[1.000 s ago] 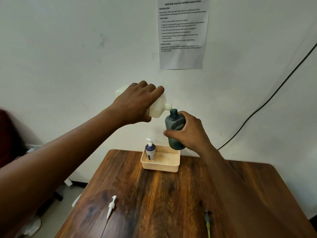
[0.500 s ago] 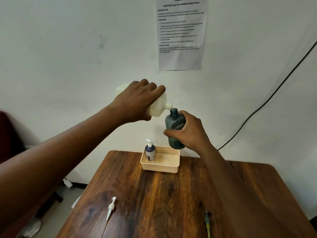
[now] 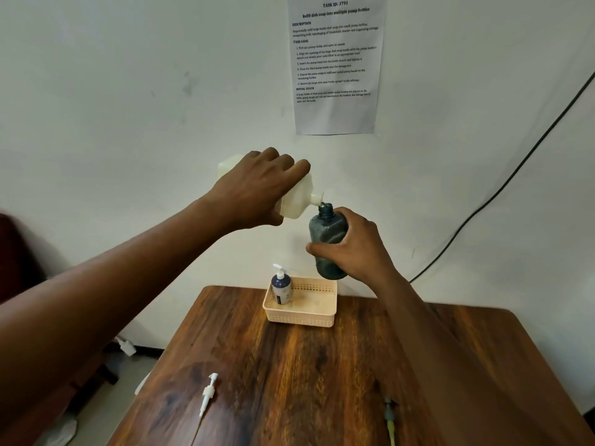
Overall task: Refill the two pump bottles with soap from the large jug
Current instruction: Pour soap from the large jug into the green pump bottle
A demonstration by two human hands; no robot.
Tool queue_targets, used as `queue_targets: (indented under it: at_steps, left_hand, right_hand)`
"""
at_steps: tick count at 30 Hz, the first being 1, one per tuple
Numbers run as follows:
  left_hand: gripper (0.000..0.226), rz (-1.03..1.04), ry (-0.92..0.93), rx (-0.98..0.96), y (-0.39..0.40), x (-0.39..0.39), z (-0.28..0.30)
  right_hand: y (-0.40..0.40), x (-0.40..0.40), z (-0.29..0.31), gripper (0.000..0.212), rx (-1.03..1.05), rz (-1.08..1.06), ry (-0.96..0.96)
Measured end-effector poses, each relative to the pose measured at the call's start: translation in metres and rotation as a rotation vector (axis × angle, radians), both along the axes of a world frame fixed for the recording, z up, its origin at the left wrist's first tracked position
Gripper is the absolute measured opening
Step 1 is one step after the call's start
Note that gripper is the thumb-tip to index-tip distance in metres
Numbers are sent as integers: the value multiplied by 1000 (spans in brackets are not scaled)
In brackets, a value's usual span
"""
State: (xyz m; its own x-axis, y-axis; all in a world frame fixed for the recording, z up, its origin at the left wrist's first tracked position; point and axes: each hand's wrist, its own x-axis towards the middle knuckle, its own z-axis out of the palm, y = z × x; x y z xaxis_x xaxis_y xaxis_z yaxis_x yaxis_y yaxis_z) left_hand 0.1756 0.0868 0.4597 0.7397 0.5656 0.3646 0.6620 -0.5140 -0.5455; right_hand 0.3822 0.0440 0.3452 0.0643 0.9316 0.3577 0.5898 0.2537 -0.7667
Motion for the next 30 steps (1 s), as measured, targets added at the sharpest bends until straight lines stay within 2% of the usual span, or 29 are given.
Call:
queue_targets:
  at_steps: [30]
  left_hand:
    - [84,-9,12,35,3,2,13]
  right_hand:
    - [7,1,10,68,6,-11,-14]
